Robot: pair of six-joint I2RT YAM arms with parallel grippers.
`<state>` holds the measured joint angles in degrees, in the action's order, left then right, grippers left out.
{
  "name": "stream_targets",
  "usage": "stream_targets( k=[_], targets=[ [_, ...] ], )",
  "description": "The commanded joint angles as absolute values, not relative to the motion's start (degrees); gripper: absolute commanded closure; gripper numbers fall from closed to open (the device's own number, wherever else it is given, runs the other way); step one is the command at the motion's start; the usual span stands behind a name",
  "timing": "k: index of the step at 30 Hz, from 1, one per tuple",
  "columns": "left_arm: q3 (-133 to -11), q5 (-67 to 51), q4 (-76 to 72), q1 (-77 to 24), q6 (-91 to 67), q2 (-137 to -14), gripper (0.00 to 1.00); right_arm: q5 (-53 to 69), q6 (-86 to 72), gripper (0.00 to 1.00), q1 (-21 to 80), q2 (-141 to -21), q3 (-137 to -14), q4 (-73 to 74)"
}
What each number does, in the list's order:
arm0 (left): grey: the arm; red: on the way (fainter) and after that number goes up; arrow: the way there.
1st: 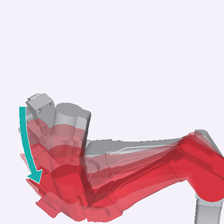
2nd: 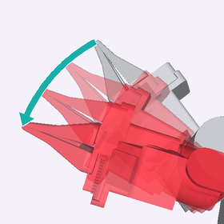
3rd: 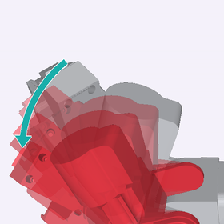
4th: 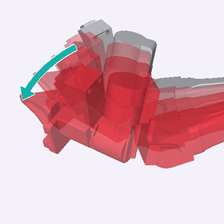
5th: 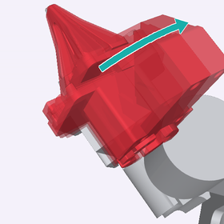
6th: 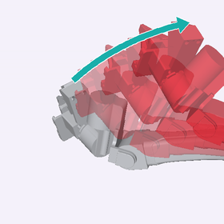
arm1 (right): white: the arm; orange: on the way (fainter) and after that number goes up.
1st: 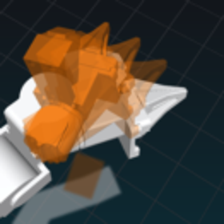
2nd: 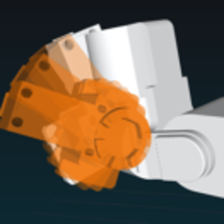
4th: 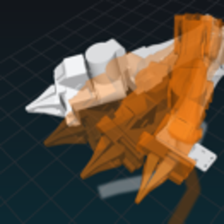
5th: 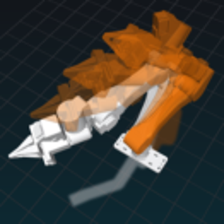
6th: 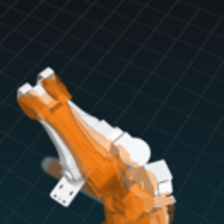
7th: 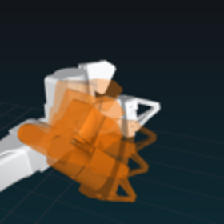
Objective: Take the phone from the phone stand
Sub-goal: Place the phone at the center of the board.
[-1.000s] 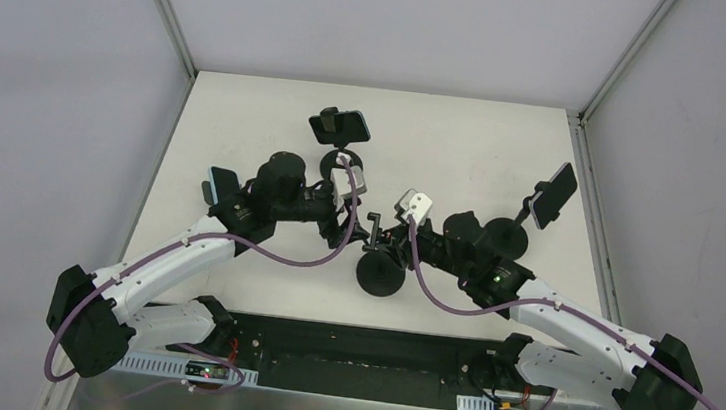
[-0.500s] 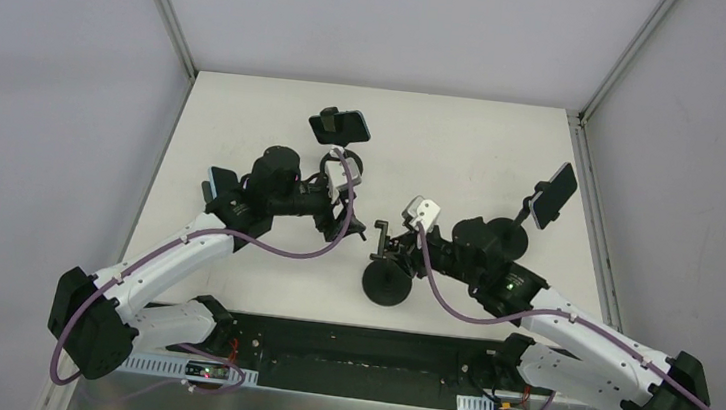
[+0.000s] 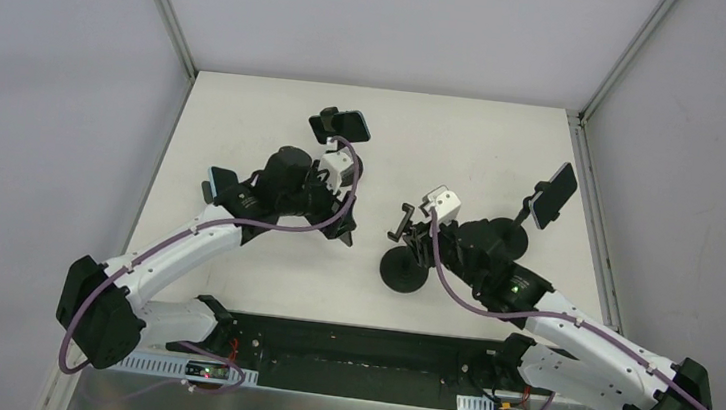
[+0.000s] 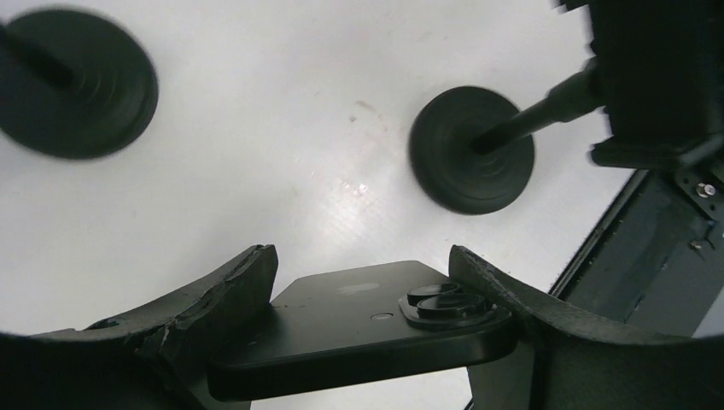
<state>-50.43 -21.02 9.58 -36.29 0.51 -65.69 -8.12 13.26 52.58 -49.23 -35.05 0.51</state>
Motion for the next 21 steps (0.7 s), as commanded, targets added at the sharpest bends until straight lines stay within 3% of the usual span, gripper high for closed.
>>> stream_targets(
  k=[1,8,21],
  targets=[
    [-52.77,-8.75,12.59,-36.04,-8.88,-66.03,1.0,-13.64,8.34,1.0,52.18,-48.75,-39.96,-0.98],
    [-56.53,-2.59,22.01,-36.65,-17.37,-72.06,1.0,-15.72,4.76,1.0,52.18,-50.22,-41.46,1.23],
    [-58.94,-3.16,27.04,-36.95,-24.92,-85.75,1.0,-17.0,2.54,1.0,52.17,-51.45,-42.92,3.55]
  ],
)
